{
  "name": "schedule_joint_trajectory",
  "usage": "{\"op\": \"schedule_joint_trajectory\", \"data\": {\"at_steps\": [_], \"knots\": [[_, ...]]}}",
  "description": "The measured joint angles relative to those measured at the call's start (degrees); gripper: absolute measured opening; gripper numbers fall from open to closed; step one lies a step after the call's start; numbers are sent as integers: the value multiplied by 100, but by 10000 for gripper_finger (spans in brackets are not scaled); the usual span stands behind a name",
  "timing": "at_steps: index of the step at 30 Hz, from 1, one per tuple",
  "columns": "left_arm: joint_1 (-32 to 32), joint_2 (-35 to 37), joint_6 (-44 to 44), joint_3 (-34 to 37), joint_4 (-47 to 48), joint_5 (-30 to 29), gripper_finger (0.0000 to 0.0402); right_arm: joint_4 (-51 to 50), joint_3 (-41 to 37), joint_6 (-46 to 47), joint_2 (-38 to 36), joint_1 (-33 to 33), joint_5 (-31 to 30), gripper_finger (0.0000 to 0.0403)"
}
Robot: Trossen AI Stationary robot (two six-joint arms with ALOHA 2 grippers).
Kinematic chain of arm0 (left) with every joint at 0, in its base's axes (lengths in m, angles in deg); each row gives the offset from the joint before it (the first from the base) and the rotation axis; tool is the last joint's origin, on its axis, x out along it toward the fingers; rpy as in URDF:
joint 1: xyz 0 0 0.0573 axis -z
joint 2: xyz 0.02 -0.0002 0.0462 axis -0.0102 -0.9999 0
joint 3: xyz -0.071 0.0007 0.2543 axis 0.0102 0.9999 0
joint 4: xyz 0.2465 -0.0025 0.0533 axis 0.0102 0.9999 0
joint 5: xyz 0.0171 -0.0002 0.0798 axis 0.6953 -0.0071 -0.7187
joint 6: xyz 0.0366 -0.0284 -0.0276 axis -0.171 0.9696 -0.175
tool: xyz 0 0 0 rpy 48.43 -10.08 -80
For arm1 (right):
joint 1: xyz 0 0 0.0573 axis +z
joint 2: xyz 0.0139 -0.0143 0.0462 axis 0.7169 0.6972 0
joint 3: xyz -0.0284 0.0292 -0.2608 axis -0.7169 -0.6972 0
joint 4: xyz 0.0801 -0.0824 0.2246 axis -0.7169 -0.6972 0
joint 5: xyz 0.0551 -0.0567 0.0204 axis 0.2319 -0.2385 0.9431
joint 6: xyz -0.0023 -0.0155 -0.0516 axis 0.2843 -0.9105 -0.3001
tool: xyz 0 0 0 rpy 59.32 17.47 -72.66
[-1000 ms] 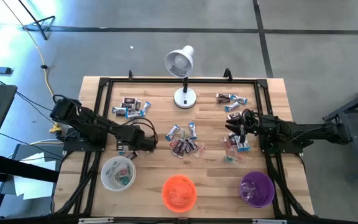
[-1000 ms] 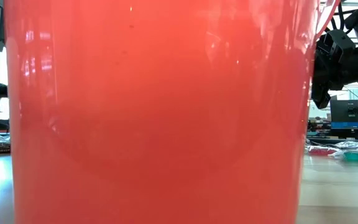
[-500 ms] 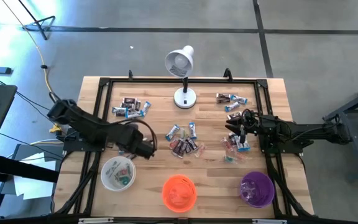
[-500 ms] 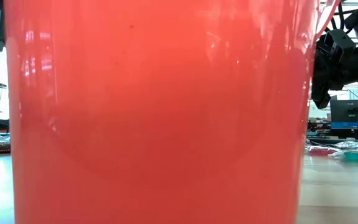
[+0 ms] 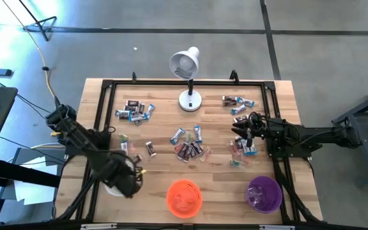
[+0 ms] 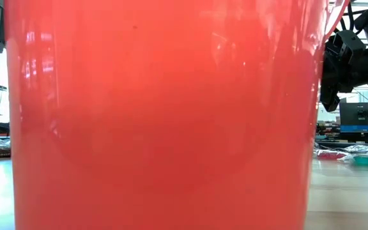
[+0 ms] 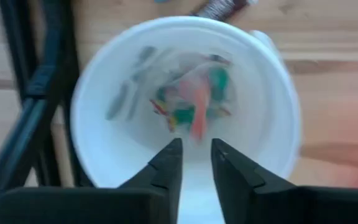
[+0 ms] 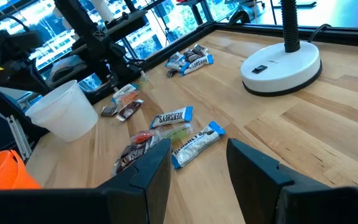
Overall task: Organize candy in baskets
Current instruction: Put the orange gummy into the white bucket, then put the light green gummy into the white bucket
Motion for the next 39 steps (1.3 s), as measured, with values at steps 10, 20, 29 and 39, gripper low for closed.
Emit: {"op": "schedule_joint_trajectory", "data": {"at_steps": [10,20,29,39], "knots": [[-6,32,-507,103,696,-1079,116,0,2,0,0,-1,-1,152],[-1344,627,-1207,1128,497,-2529,117,0,2,-2,0,-1,-8,152],[-3301,1310,-2565,2194,-1030,-2064,118,0,1,-1,0,1,-20,152],[-4023,1332,-2711,3086,-1467,-1403,118,0,0,0,0,0,-18,152]]}}
